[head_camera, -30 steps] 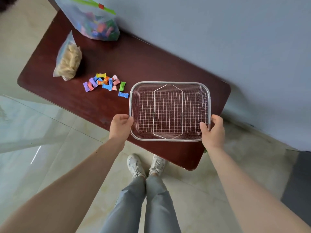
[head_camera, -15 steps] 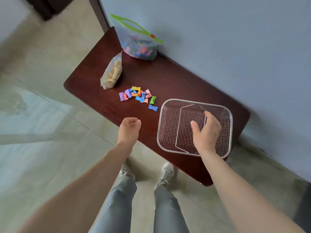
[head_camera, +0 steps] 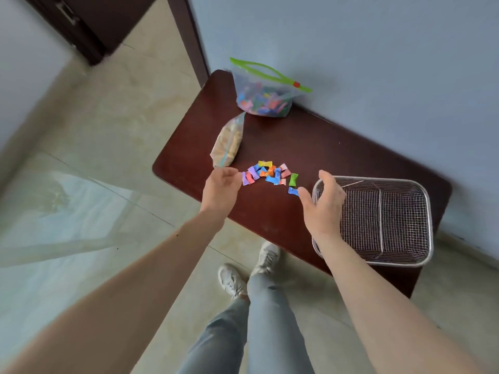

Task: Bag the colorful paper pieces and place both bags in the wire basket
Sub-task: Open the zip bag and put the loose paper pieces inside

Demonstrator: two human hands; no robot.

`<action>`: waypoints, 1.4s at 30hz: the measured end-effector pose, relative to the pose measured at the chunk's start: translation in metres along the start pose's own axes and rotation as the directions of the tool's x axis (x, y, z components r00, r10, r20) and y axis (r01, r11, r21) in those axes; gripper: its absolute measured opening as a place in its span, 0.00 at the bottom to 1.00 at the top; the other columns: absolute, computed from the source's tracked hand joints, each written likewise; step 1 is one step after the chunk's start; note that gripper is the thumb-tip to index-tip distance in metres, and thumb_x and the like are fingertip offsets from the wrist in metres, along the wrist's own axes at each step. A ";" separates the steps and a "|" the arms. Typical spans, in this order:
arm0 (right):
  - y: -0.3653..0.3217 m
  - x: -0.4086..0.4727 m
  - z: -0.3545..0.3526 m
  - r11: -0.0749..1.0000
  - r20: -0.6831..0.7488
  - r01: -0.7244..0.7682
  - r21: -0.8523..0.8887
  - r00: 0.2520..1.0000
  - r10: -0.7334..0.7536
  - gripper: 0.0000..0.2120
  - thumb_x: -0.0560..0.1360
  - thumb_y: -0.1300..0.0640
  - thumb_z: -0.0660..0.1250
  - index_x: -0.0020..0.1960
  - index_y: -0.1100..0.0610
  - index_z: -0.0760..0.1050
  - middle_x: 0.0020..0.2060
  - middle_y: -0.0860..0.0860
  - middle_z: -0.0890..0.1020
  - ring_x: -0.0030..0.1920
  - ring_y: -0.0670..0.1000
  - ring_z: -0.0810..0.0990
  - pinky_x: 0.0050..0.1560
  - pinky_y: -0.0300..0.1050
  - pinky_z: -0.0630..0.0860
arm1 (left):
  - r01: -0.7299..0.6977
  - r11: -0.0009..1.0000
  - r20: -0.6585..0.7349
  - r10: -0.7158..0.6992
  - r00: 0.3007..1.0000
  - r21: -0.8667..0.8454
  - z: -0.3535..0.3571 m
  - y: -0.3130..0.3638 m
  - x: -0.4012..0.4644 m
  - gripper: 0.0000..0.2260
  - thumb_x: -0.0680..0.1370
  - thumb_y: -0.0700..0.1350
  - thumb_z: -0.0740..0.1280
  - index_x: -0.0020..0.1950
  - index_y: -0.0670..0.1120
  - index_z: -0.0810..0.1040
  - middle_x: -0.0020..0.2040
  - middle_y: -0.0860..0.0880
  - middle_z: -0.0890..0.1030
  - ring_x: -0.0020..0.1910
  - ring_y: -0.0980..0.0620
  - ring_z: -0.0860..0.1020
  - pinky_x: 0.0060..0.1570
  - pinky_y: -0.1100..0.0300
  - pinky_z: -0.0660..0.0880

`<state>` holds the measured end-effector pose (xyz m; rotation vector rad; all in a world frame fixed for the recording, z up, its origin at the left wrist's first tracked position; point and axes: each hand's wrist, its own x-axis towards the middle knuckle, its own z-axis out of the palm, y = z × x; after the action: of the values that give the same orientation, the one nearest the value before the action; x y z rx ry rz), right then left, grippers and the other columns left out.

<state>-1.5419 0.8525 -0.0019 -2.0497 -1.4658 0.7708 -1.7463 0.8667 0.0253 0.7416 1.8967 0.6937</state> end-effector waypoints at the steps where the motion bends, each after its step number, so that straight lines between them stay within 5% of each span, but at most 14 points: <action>1: -0.005 0.002 0.004 1.000 0.011 0.007 0.007 1.000 -0.007 0.26 0.75 0.55 0.70 0.70 0.60 0.68 0.66 0.56 0.74 0.68 0.56 0.68 0.67 0.46 0.64 | -0.013 1.000 0.008 0.013 1.000 -0.005 -0.001 0.010 0.007 0.06 0.77 0.50 0.67 0.52 0.51 0.77 0.53 0.52 0.83 0.54 0.53 0.80 0.58 0.50 0.79; 7: -0.021 0.027 0.024 0.999 0.080 -0.007 0.033 0.997 0.004 0.26 0.76 0.53 0.70 0.71 0.58 0.67 0.66 0.54 0.74 0.68 0.54 0.67 0.64 0.38 0.62 | -0.137 0.990 0.001 0.137 0.991 -0.034 -0.005 0.064 0.048 0.05 0.77 0.46 0.67 0.53 0.49 0.77 0.46 0.54 0.80 0.46 0.55 0.78 0.56 0.55 0.78; 12: -0.027 0.050 0.035 0.998 0.101 -0.045 0.042 0.994 0.040 0.24 0.76 0.51 0.69 0.69 0.57 0.69 0.65 0.55 0.75 0.67 0.55 0.68 0.62 0.41 0.65 | -0.221 0.975 0.005 0.221 0.975 0.009 -0.005 0.107 0.084 0.04 0.77 0.45 0.67 0.51 0.48 0.78 0.42 0.57 0.79 0.42 0.60 0.78 0.42 0.69 0.74; 20: -0.040 0.073 0.048 0.988 0.081 -0.143 0.065 0.987 0.137 0.23 0.76 0.52 0.69 0.68 0.57 0.70 0.65 0.53 0.76 0.68 0.53 0.69 0.63 0.41 0.67 | -0.444 0.892 0.134 0.431 0.892 0.089 -0.003 0.159 0.148 0.06 0.74 0.43 0.68 0.43 0.56 0.76 0.42 0.56 0.80 0.45 0.54 0.79 0.54 0.54 0.77; 24: -0.054 0.081 0.058 0.978 0.029 -0.173 0.116 0.985 0.171 0.22 0.76 0.52 0.69 0.68 0.57 0.71 0.64 0.52 0.77 0.66 0.52 0.71 0.60 0.37 0.66 | -0.545 0.813 0.208 0.508 0.836 0.203 -0.001 0.180 0.174 0.06 0.74 0.42 0.69 0.51 0.49 0.80 0.48 0.55 0.81 0.51 0.53 0.80 0.53 0.60 0.73; 27: -0.075 0.103 0.064 0.896 0.024 -0.281 0.345 0.957 0.290 0.23 0.76 0.52 0.69 0.68 0.55 0.69 0.62 0.51 0.78 0.59 0.48 0.77 0.60 0.42 0.74 | -0.575 0.766 0.305 0.495 0.813 0.289 -0.003 0.187 0.192 0.10 0.74 0.44 0.70 0.55 0.49 0.82 0.55 0.53 0.84 0.55 0.51 0.82 0.61 0.53 0.75; 32: -0.099 0.157 0.069 0.713 -0.015 -0.327 0.620 0.904 0.428 0.26 0.77 0.46 0.67 0.72 0.52 0.64 0.53 0.54 0.84 0.50 0.48 0.84 0.57 0.50 0.80 | -0.529 0.791 0.446 0.371 0.815 0.308 -0.008 0.188 0.219 0.15 0.73 0.47 0.74 0.59 0.46 0.82 0.58 0.49 0.84 0.56 0.54 0.82 0.64 0.58 0.74; 36: -0.107 0.182 0.071 0.648 -0.051 -0.311 0.695 0.878 0.477 0.16 0.80 0.50 0.64 0.66 0.52 0.70 0.46 0.50 0.84 0.45 0.46 0.84 0.41 0.39 0.78 | -0.477 0.830 0.474 0.309 0.824 0.289 -0.006 0.188 0.233 0.12 0.73 0.46 0.73 0.56 0.46 0.84 0.54 0.49 0.85 0.53 0.55 0.82 0.60 0.62 0.75; 42: -0.102 0.186 0.072 0.663 -0.112 -0.277 0.695 0.870 0.480 0.03 0.79 0.54 0.64 0.46 0.51 0.73 0.40 0.47 0.84 0.39 0.43 0.84 0.39 0.39 0.77 | -0.466 0.838 0.479 0.297 0.826 0.284 -0.005 0.186 0.237 0.05 0.73 0.44 0.72 0.46 0.45 0.86 0.36 0.54 0.81 0.37 0.59 0.77 0.40 0.68 0.71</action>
<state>-1.6119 1.0648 -0.0125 -1.7914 -0.4593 0.9363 -1.7994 1.1633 0.0286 1.4486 1.5008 0.3483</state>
